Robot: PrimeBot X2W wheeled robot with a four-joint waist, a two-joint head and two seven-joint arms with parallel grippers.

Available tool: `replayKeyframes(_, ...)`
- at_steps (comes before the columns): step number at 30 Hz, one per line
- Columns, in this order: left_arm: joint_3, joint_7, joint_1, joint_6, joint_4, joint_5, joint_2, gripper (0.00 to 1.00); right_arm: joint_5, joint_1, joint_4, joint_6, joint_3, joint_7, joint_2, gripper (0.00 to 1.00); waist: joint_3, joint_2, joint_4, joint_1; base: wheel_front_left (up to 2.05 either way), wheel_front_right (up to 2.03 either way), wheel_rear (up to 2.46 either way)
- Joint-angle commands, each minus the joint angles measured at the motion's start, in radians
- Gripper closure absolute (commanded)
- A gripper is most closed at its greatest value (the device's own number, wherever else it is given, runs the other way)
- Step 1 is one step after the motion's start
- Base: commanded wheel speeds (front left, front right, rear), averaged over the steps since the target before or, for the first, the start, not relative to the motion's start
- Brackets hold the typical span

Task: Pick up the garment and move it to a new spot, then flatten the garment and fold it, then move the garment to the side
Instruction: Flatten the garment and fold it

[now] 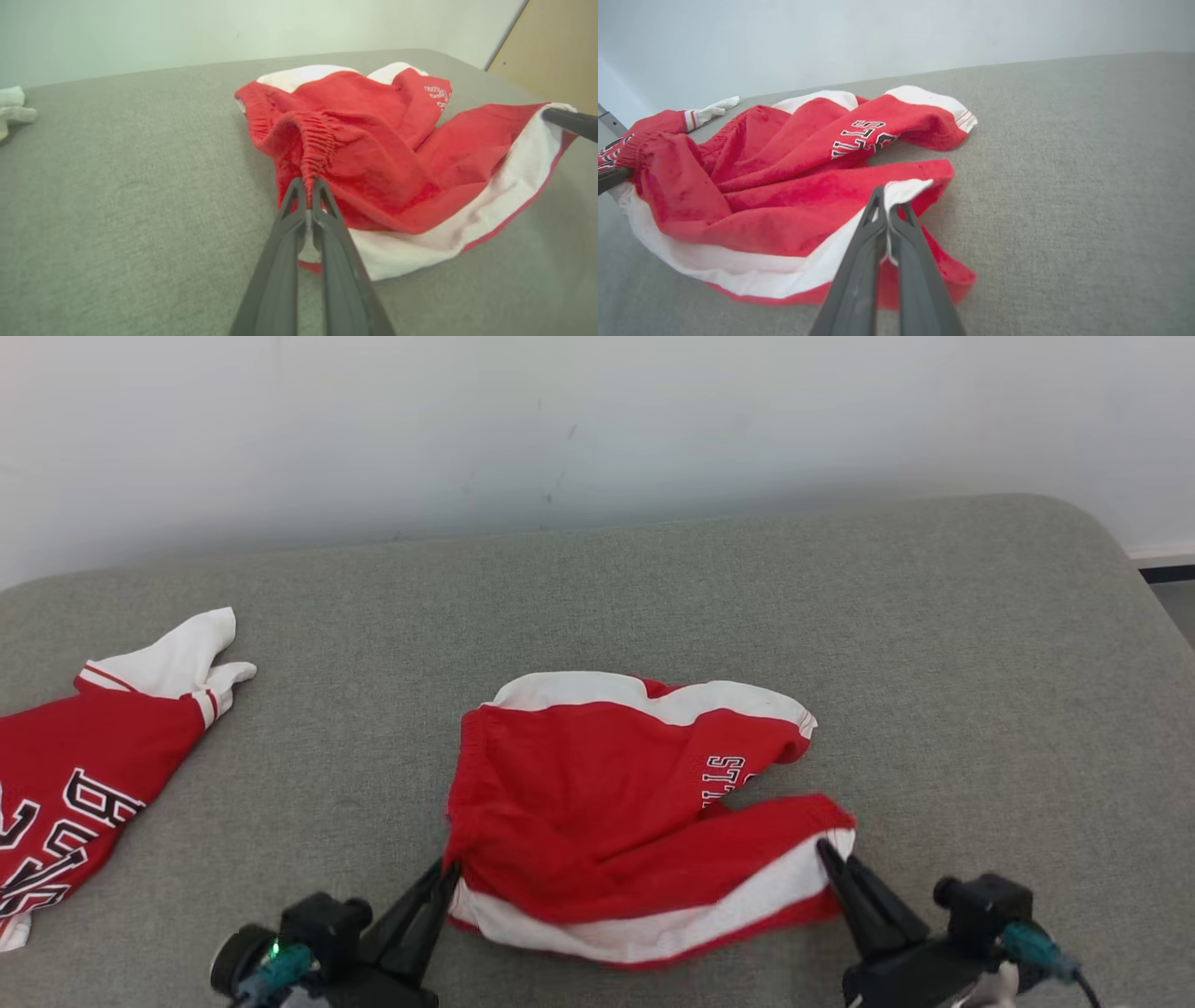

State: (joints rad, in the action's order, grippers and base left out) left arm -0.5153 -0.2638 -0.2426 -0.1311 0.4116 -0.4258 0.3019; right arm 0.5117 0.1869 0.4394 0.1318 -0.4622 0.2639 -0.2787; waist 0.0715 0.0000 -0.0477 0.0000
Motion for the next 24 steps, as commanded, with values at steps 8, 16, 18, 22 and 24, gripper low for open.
replayKeyframes(8, 0.021, 0.002, -0.277, 0.002, -0.086, -0.067, 0.018, 1.0, 0.087, 0.232, -0.123, -0.002, 0.005, 0.001, -0.08, 1.0, 0.076, 0.0, -0.015, 0.0, 0.0, 0.0, 0.0)
replayKeyframes(16, 0.046, 0.125, -0.801, 0.002, -0.057, -0.217, 0.01, 1.0, 0.288, 0.687, -0.14, -0.002, 0.011, -0.038, -0.159, 1.0, 0.317, 0.0, -0.042, 0.0, 0.0, 0.0, 0.0)
replayKeyframes(18, 0.052, 0.16, -0.939, 0.002, -0.027, -0.233, 0.004, 1.0, 0.339, 0.822, -0.129, -0.002, 0.027, -0.066, -0.169, 1.0, 0.38, 0.0, -0.049, 0.0, 0.0, 0.0, 0.0)
replayKeyframes(22, 0.057, 0.205, -1.188, 0.002, 0.048, -0.243, -0.001, 1.0, 0.409, 1.08, -0.078, -0.002, 0.049, -0.123, -0.176, 1.0, 0.491, 0.0, -0.069, 0.0, 0.0, 0.0, 0.0)
replayKeyframes(24, 0.042, 0.219, -1.294, 0.002, 0.091, -0.239, -0.002, 1.0, 0.426, 1.192, -0.038, -0.002, 0.054, -0.138, -0.176, 1.0, 0.529, 0.0, -0.075, 0.0, 0.0, 0.0, 0.0)
